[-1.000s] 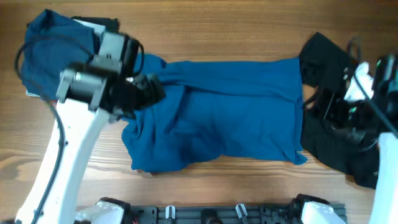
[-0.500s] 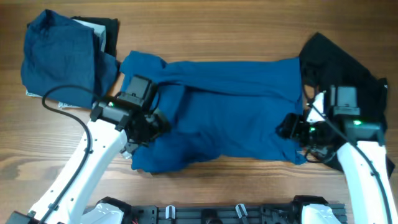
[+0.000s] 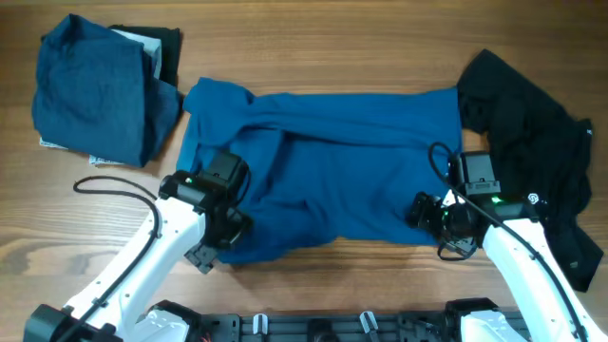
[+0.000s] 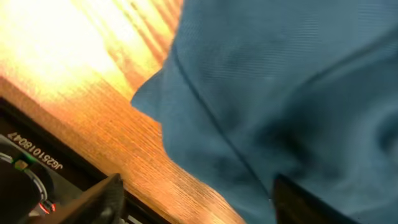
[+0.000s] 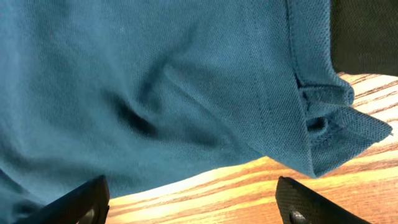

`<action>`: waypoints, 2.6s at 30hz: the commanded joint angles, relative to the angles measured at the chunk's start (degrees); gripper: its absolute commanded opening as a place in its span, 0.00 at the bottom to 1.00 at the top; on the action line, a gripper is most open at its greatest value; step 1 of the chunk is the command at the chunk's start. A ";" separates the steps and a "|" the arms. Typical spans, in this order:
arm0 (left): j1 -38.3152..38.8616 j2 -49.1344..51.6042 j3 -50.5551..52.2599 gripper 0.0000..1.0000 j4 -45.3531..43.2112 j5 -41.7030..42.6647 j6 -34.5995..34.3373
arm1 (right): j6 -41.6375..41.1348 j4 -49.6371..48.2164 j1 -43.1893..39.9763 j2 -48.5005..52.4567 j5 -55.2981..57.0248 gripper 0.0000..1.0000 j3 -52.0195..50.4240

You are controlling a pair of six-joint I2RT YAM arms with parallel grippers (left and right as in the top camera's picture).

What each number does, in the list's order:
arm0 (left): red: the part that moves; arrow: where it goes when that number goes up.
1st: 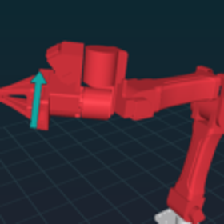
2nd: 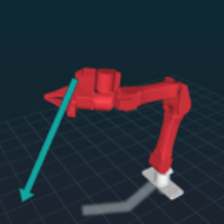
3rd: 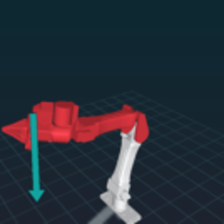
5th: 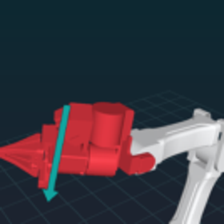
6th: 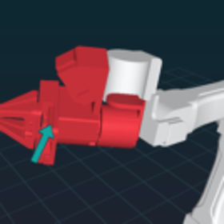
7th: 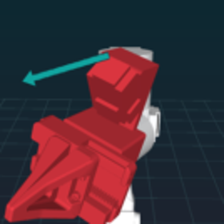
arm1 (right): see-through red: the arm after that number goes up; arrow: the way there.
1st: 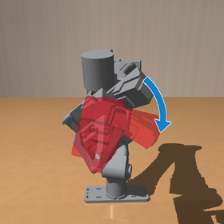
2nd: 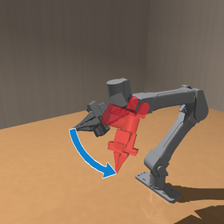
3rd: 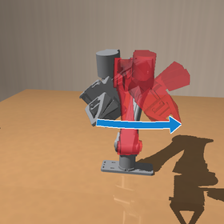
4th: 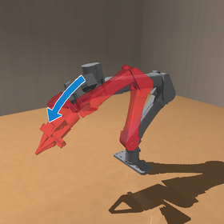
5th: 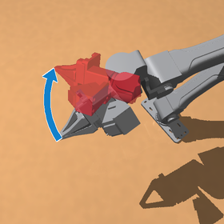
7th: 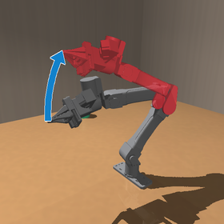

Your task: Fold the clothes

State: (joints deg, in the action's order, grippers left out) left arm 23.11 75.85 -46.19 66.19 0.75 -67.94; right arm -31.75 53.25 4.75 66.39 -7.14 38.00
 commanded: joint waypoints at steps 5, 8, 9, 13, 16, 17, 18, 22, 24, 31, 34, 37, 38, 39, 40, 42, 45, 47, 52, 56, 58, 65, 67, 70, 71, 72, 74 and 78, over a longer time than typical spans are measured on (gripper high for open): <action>1.57 -0.22 5.73 0.48 -6.80 1.57 -1.97 | -1.18 -1.18 0.28 0.26 2.95 0.87 -0.04; 2.56 -0.22 9.27 0.40 -11.56 1.79 -1.99 | 0.00 -1.22 0.26 0.26 2.95 0.88 -0.04; 2.56 -0.22 9.99 0.35 -12.35 1.92 -1.99 | 0.22 -1.18 0.28 0.26 2.97 0.88 -0.04; 2.51 -0.22 10.73 0.15 -13.29 1.73 -1.92 | 0.26 -1.42 0.28 0.26 2.97 0.88 -0.04; 2.49 -0.22 10.73 0.04 -13.79 0.26 -1.46 | 0.26 -1.60 0.26 0.26 2.97 0.87 -0.04; 2.49 -0.22 10.73 0.04 -13.92 -0.28 -1.31 | 0.24 -1.64 0.28 0.26 2.97 0.88 -0.04; 2.49 -0.22 10.73 0.04 -13.99 -0.94 -1.31 | 0.26 -1.66 0.28 0.26 2.97 0.88 -0.04; 2.49 -0.22 10.23 0.04 -18.08 -1.92 3.93 | 0.28 -1.95 0.26 0.26 3.37 0.88 -0.04; 2.49 -0.22 8.17 0.04 -19.52 -1.97 8.31 | 0.31 -2.05 0.26 0.26 3.37 0.88 -0.04; 2.49 -0.22 -6.34 0.04 -16.90 -8.41 18.43 | 0.28 -2.08 0.26 0.26 3.37 0.88 -0.04; 2.45 -0.22 -9.40 0.04 -17.84 -13.68 19.58 | 0.26 -2.14 0.26 0.26 3.34 0.87 -0.04; 1.01 0.24 -9.46 0.04 -20.46 -16.94 19.63 | 0.26 -2.60 0.28 0.26 3.34 0.87 -0.04; 0.31 0.72 -9.44 0.04 -20.87 -17.00 19.63 | 0.26 -2.69 0.26 0.26 3.32 0.87 -0.04; -0.42 1.27 -9.42 0.04 -21.24 -17.03 19.63 | 0.28 -2.75 0.28 0.26 3.32 0.88 -0.04; -1.16 2.05 -9.42 0.04 -21.84 -17.18 19.71 | 0.28 -2.84 0.28 0.26 3.32 0.87 -0.04; -2.60 3.85 -9.42 0.04 -23.87 -17.40 20.90 | 0.28 -3.13 0.28 0.26 3.32 0.88 -0.04; -4.63 6.73 -9.44 0.04 -28.15 -17.33 22.80 | 0.28 -3.19 0.28 0.26 3.32 0.87 -0.04; -5.40 7.43 -9.44 0.04 -28.63 -16.57 22.80 | 0.31 -3.06 0.28 0.26 3.32 0.87 -0.04; -5.66 5.81 -9.77 0.25 -20.50 -6.40 25.09 | 0.33 -2.21 0.28 0.26 3.32 0.88 -0.04; -5.64 2.62 -9.77 0.59 -11.78 2.60 25.57 | 0.33 -2.82 0.28 0.26 3.32 0.88 -0.04; -5.44 0.63 -9.77 0.64 -9.51 5.27 25.75 | 0.35 -3.34 0.28 0.26 3.32 0.89 -0.04; -1.40 -1.79 -7.63 0.75 -5.35 2.60 23.50 | 1.38 -4.87 0.28 0.26 3.32 0.89 -0.04; -0.39 -0.92 -5.53 0.75 -6.62 2.62 22.27 | 1.46 -5.20 0.28 0.26 3.30 0.89 -0.04; 0.26 0.57 -2.29 0.70 -9.11 2.12 21.84 | 1.79 -5.18 0.28 0.26 3.30 0.88 -0.04; 0.24 0.94 -1.49 0.69 -9.49 1.40 20.55 | 1.77 -5.18 0.28 0.26 3.30 0.89 -0.04; 0.24 1.27 -0.76 0.68 -9.75 0.79 19.34 | 1.79 -5.22 0.28 0.26 3.30 0.89 -0.04; 0.24 1.99 0.68 0.66 -10.51 0.70 19.04 | 1.79 -5.25 0.28 0.26 3.32 0.89 -0.04; 0.26 3.34 3.28 0.61 -12.63 0.68 19.04 | 1.81 -5.44 0.28 0.26 3.32 0.89 -0.04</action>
State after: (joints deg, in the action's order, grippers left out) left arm 23.16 78.06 -45.08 54.98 2.66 -47.37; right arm -30.57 48.27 4.75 66.43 -4.84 37.95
